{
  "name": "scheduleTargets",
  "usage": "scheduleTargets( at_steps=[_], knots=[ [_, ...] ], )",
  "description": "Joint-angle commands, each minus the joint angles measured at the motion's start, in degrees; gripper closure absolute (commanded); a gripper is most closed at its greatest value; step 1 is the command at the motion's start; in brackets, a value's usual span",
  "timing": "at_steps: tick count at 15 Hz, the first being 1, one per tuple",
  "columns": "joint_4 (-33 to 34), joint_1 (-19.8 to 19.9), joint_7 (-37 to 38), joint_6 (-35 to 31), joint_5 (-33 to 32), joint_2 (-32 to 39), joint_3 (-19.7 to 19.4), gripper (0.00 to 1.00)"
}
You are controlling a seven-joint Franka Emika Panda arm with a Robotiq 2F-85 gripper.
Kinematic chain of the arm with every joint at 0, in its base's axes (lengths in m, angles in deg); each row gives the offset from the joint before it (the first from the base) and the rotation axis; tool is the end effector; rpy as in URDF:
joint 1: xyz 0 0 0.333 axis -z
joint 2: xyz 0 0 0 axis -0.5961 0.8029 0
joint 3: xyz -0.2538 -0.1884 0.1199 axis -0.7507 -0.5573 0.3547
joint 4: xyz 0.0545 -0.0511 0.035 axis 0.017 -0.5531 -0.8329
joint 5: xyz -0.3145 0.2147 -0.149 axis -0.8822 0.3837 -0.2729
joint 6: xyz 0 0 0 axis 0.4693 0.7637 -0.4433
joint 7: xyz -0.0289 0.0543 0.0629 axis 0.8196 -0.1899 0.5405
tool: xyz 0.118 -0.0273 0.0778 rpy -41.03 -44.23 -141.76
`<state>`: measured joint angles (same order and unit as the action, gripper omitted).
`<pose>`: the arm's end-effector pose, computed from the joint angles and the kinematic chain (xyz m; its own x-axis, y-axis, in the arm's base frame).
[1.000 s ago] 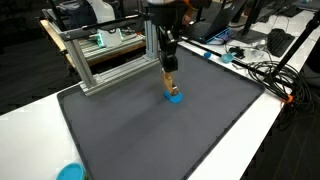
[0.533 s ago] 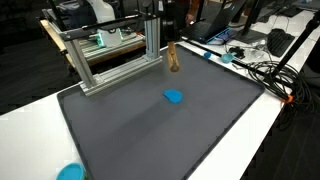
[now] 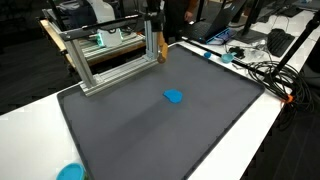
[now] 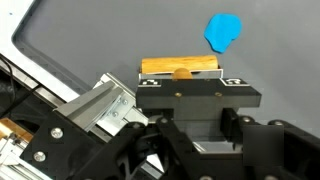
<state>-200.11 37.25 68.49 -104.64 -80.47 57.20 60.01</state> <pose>0.5020 -0.0239 0.4263 -0.7751 -0.6149 -0.1451 -0.6235 0.7816 0.0182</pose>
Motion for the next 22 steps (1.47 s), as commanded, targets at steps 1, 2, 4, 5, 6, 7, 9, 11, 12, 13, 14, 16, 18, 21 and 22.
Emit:
scheduleTargets(
  at_steps=[1, 2, 4, 5, 6, 7, 9, 11, 12, 13, 14, 16, 18, 21, 22],
  knots=[
    [-1.6, 1.7, -0.2, -0.7, 0.4, -1.8, 1.6, 0.53],
    [-3.2, 1.9, -0.2, -1.6, 0.4, -3.5, 1.9, 0.53],
    [-5.0, 2.1, -0.3, -2.2, 0.5, -5.4, 2.3, 0.78],
    [-6.4, 2.0, 2.1, -2.4, 1.3, -7.0, 3.0, 0.78],
    [-7.2, 2.0, 4.0, -2.9, 2.2, -7.9, 3.5, 0.78],
    [-7.7, 2.0, 6.4, -2.7, 3.3, -8.8, 4.0, 0.78],
    [-8.3, 2.1, 12.9, -2.0, 4.1, -9.5, 5.6, 0.78],
    [-9.8, 2.4, 20.9, -3.3, 3.8, -10.1, 7.4, 0.78],
    [-10.6, 2.4, 24.1, -3.6, 3.9, -10.7, 7.8, 0.78],
    [-11.7, 2.4, 26.9, -3.9, 4.1, -11.4, 8.0, 0.78],
    [-13.4, 12.7, 22.1, -4.4, 8.6, -12.3, 14.6, 0.78],
    [-15.9, 14.7, 22.5, -8.1, 11.7, -13.7, 16.9, 0.78],
    [-13.5, 9.9, 22.2, -6.1, 7.7, -10.1, 11.9, 0.53],
    [-14.7, 9.7, 23.5, -6.3, 7.7, -11.3, 11.8, 0.78],
    [-15.1, 9.0, 23.8, -5.4, 8.0, -12.2, 11.4, 0.78]
  ],
)
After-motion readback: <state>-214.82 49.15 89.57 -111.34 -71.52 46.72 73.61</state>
